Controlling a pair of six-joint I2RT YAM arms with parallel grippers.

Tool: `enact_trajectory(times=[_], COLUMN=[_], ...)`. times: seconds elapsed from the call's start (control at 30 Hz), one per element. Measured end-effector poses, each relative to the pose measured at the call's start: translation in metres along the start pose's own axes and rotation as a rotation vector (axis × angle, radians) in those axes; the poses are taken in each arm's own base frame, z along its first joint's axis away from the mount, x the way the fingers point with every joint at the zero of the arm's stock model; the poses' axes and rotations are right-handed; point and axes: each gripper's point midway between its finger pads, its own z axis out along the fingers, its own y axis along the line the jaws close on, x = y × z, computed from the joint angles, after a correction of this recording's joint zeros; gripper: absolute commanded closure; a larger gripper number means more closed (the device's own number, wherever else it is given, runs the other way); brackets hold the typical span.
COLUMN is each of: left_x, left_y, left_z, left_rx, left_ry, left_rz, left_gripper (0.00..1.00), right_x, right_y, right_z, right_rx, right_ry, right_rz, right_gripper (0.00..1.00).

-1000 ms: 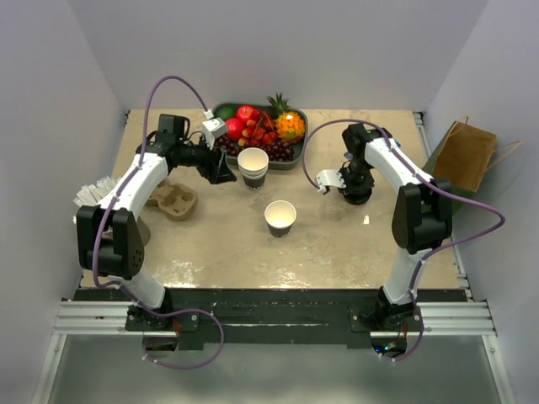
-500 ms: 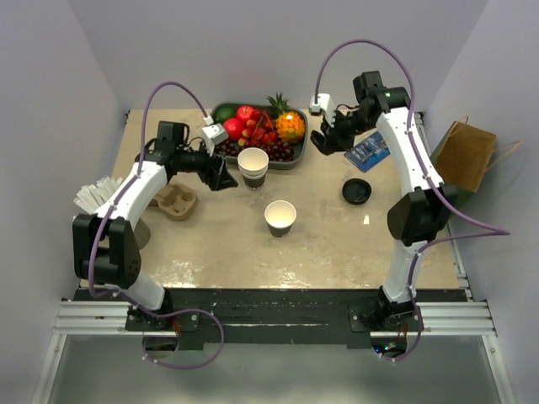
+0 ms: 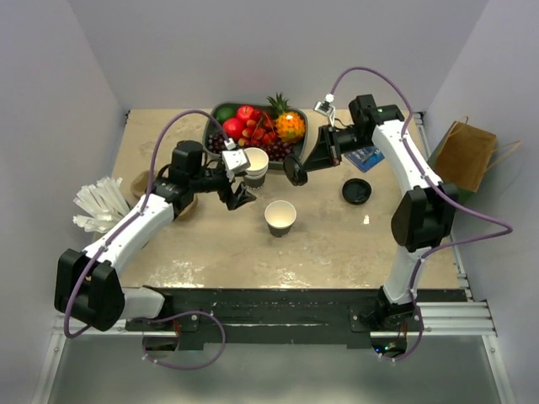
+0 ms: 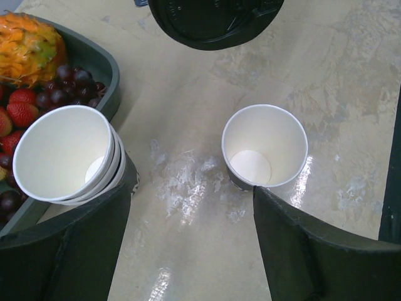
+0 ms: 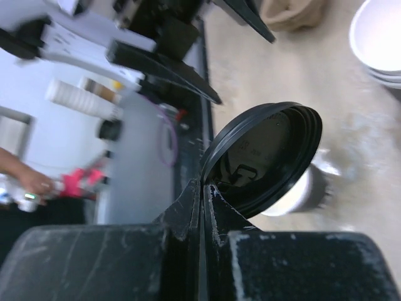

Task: Pack the takeout coffee

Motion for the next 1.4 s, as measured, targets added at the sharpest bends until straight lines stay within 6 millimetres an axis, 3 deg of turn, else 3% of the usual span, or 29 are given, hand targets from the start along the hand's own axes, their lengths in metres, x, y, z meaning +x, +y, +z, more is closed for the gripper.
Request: enact_trajectory(times=[0.1, 0.43, 0.63, 0.97, 1.4], left_x=[-0.001, 0.001, 0.005, -0.004, 0.006], left_y=[-0.002, -0.001, -0.005, -0.007, -0.020], left_z=[0.004, 0.016, 0.029, 0.034, 0.051], left_rx=[-0.005, -0.027, -0.013, -0.004, 0.067], left_ry=[0.009, 0.032, 0.032, 0.000, 0.015], left_rz=[0.034, 0.002, -0.062, -0.061, -0.080], left_gripper=[0.17, 0.16, 0.16, 0.16, 0.16], right_x=[0.004, 0.047, 0.058, 0.078, 0.087], right_y=[0.001, -0.033, -0.028, -0.011, -0.026], right_z=[0.005, 0.022, 0.032, 0.057, 0.061], right_rx=[-0.071, -0.134, -0.161, -0.210, -0.210], right_ry=[-0.029, -0.014, 0.010, 0.085, 0.092], right_rz=[0.107, 0.406, 0.438, 0.474, 0.539], right_gripper=[1.00, 1.00, 1.00, 1.00, 1.00])
